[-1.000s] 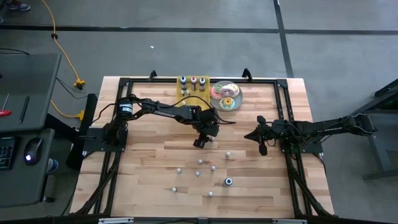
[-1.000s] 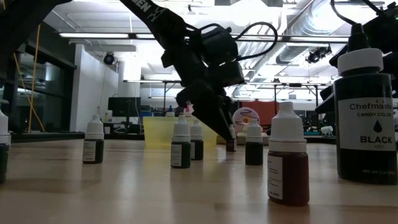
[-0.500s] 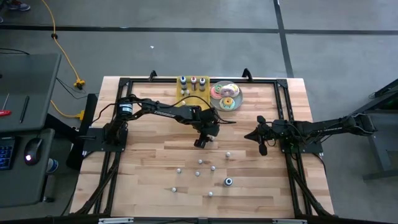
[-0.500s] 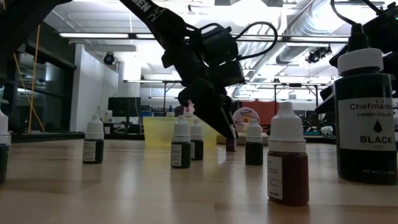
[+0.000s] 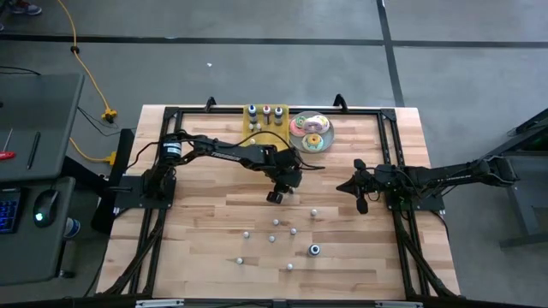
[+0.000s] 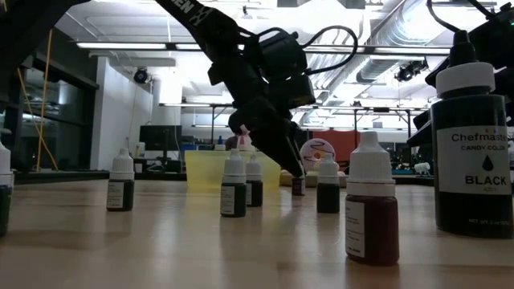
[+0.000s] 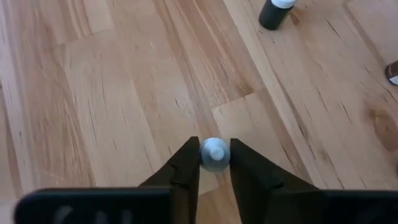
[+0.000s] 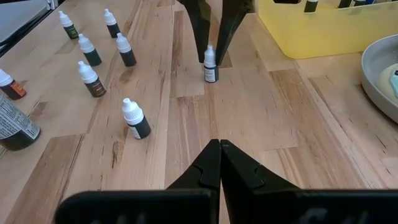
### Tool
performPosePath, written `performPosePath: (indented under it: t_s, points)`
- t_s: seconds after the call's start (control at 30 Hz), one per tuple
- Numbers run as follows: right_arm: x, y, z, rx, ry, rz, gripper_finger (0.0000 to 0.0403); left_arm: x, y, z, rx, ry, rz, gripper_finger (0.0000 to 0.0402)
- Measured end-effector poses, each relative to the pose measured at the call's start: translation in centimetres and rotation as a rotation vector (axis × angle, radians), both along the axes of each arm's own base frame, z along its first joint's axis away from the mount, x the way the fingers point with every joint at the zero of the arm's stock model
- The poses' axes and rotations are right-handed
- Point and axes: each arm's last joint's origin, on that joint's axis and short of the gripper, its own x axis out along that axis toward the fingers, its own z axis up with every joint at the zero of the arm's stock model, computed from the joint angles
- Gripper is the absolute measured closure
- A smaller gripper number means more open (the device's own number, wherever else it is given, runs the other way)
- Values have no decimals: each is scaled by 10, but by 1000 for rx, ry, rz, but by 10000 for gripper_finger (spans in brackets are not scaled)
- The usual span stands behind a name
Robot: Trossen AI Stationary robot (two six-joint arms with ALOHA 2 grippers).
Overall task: Pick & Place food coloring
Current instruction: Put the small black food coloring bottle into the bin
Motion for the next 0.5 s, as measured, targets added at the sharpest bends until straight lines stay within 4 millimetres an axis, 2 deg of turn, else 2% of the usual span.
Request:
performPosePath:
  t_s: [0.1, 0.27, 0.5]
  points:
    - [0, 0, 0, 0, 0, 0, 402, 0, 0, 0, -2, -1, -1, 367]
    - [0, 0, 0, 0, 0, 0, 402, -3, 0, 9, 0, -7, 1, 370]
    - [0, 0, 0, 0, 2, 0, 402, -13, -1, 53, 1, -12, 16, 367]
